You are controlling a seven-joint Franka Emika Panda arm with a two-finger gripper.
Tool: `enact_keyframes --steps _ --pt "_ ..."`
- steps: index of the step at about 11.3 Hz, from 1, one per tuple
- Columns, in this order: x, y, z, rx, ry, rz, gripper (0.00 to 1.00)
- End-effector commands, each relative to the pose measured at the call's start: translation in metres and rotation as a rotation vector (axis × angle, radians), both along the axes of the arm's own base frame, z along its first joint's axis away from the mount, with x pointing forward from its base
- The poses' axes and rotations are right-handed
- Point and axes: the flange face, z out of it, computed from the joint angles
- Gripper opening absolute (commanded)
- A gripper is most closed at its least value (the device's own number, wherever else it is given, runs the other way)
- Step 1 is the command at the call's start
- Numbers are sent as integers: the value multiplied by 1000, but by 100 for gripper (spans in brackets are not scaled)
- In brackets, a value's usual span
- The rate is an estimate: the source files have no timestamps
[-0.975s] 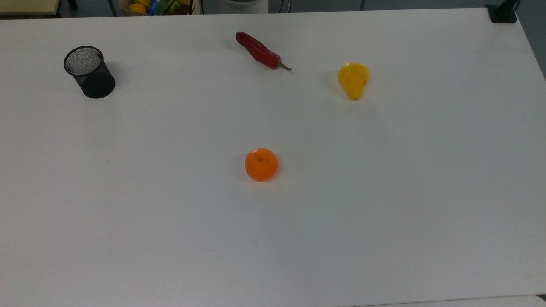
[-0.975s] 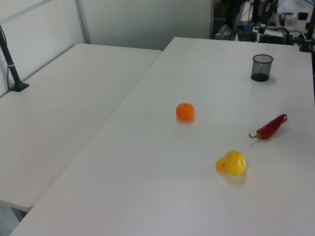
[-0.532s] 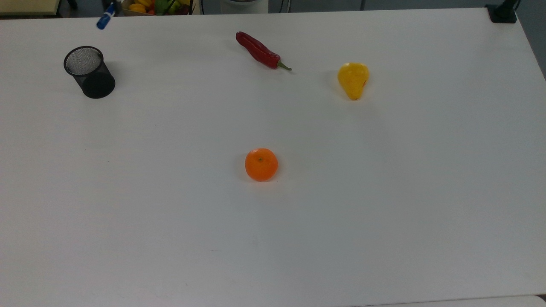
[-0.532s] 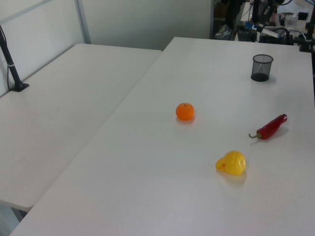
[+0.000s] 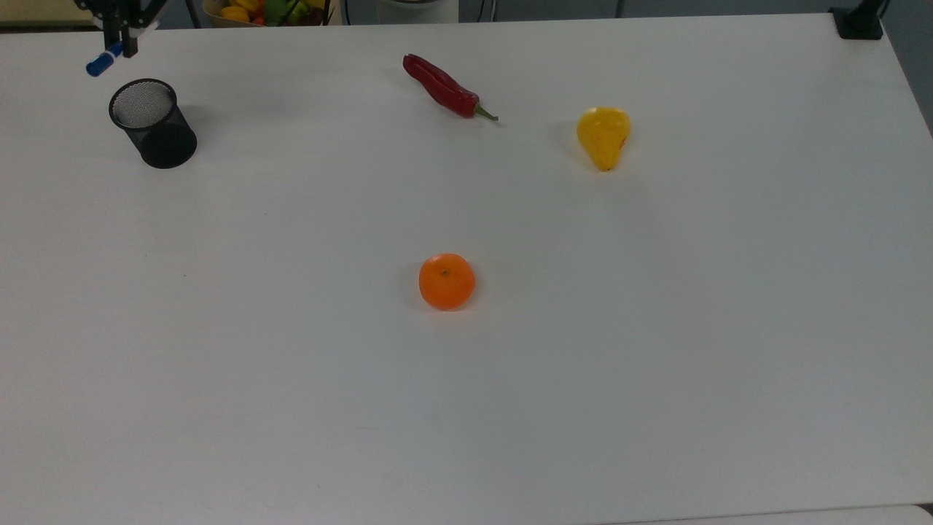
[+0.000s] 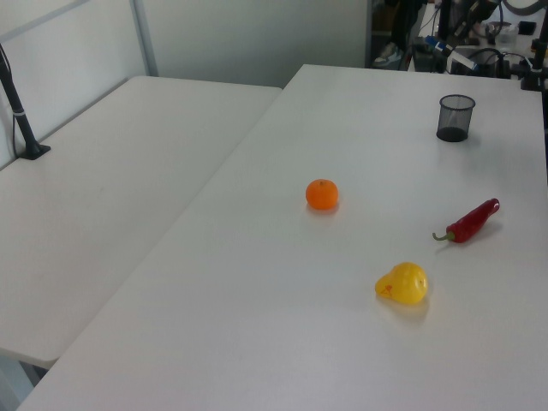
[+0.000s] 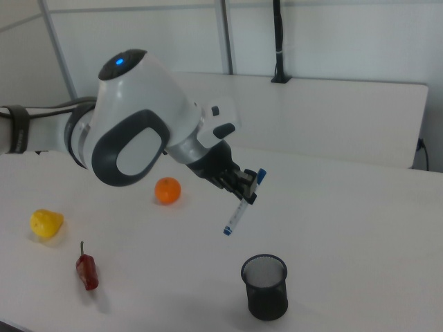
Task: Place marker
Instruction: 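Carry the marker over to the black mesh pen cup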
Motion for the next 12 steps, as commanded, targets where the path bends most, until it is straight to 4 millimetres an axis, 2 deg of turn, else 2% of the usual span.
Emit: enact_keyframes --steps 1,6,10,12 --pt "-1 -22 -33 -64 -37 -11 0" --pt "-11 -43 -66 -109 -83 -36 0" --pt "-16 -43 -93 -123 -94 -29 0" --pt "-12 -41 -100 -140 -116 -18 1"
